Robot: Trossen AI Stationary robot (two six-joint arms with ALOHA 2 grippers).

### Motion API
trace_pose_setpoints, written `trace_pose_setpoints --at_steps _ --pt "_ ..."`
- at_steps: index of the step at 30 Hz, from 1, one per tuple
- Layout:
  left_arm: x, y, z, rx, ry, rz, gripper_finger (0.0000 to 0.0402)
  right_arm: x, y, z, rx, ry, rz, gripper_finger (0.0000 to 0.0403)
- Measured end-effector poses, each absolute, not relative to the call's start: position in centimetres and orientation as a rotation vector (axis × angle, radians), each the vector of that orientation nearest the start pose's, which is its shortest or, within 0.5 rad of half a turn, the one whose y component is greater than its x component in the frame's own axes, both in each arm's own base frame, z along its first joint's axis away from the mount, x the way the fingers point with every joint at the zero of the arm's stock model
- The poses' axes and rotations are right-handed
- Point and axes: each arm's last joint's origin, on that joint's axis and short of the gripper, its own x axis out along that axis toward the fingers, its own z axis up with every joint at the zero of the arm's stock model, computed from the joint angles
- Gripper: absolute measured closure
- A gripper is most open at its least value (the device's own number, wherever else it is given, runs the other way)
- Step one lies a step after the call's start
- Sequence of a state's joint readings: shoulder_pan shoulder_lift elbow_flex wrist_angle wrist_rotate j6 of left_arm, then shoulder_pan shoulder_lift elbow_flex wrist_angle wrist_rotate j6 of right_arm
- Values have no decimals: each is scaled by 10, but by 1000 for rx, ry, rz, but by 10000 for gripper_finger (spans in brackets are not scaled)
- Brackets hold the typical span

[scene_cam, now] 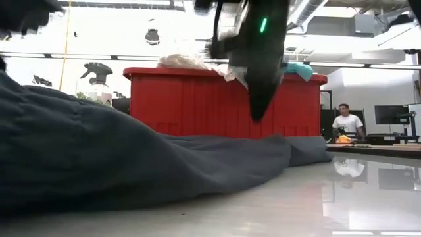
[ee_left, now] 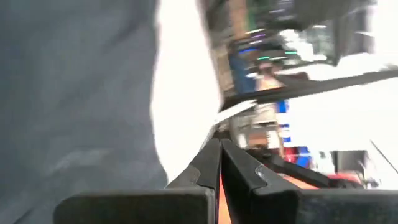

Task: Fold Laundry from Bin
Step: Fold the black shorts

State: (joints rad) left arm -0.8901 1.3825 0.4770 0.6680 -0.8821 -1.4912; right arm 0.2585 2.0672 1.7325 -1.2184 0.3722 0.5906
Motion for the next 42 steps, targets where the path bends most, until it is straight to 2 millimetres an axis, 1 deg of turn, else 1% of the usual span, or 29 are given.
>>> trace_pose_setpoints --at_steps 1,3,6,7,10,12,13,16,20,22,26,29,31,33,35,39,42 --pt "177 -181 195 -1214 80 81 401 383 97 230 9 1334 -496 296" --pt "178 -177 206 -969 41 54 401 371 110 253 16 1261 -453 296" --pt "180 -169 214 -623 40 38 401 352 133 288 60 1133 -375 296" --pt "181 -165 216 -512 40 42 401 346 140 296 88 1098 -356 296" --pt "185 -147 218 -213 94 103 398 334 165 307 161 1040 -291 296" --pt "189 -130 216 -124 156 148 388 328 181 307 213 1019 -276 295" --pt "191 -122 215 -103 189 140 380 325 188 306 245 1010 -278 295" --pt "201 -102 208 -101 307 72 354 320 209 302 314 980 -282 295" --pt "211 -84 186 -75 491 -16 334 317 228 289 370 968 -319 295" --pt "214 -79 175 -42 537 -47 333 316 233 286 399 957 -344 295" --pt "217 -69 154 36 611 48 340 317 245 274 443 967 -367 295" --pt "218 -67 138 54 654 58 350 316 254 268 459 964 -348 295" --pt "218 -66 125 14 691 72 358 315 261 268 443 951 -305 295" --pt "216 -66 112 -47 739 109 368 315 269 270 384 922 -224 295" --pt "217 -67 103 -124 754 125 378 317 272 272 313 879 -182 295" --pt "220 -77 91 -315 753 133 397 320 269 273 201 868 -145 295" --pt "222 -89 87 -432 718 120 399 322 265 273 124 877 -121 291"
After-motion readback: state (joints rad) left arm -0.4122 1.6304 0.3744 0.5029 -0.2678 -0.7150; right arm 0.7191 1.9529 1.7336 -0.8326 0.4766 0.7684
